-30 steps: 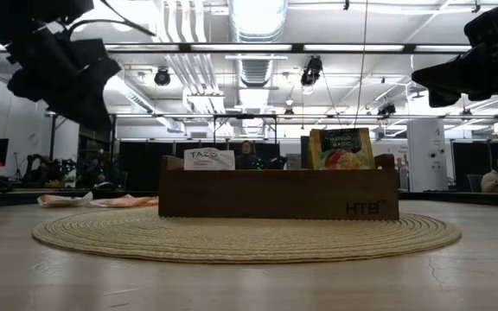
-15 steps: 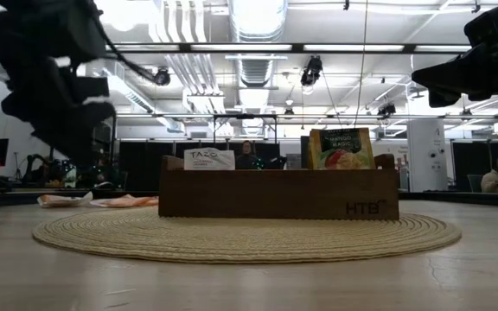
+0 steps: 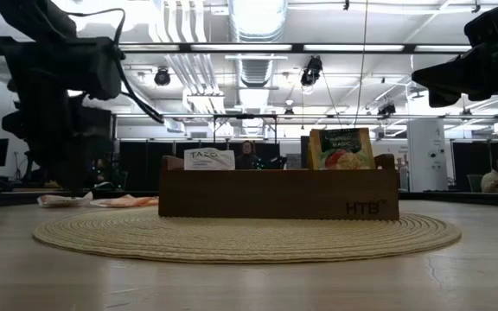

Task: Pick & Place Tea
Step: Put the white and orange tea bag into the wooden organizer

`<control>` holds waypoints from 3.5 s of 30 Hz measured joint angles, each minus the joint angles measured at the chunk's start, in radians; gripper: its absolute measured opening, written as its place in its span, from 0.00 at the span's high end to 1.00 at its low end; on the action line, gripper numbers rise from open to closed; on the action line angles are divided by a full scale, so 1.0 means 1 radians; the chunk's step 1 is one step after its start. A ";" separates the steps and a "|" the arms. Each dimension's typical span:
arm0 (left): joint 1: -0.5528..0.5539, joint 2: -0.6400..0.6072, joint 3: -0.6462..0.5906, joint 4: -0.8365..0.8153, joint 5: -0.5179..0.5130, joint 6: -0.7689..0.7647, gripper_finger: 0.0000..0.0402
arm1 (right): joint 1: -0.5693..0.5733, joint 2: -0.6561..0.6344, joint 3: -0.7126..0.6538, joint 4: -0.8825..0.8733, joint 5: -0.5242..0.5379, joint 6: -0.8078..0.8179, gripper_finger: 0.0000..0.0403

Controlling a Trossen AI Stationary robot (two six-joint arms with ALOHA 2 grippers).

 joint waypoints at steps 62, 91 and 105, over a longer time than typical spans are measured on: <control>-0.307 0.114 0.412 0.209 -0.042 0.387 1.00 | 0.000 0.000 0.000 0.000 0.000 0.000 0.98; -0.283 0.212 0.385 0.559 0.245 0.699 1.00 | 0.000 0.001 0.000 0.001 0.000 0.000 0.98; -0.195 0.280 0.386 0.557 0.342 0.685 1.00 | 0.000 0.001 0.000 0.000 0.000 0.000 0.98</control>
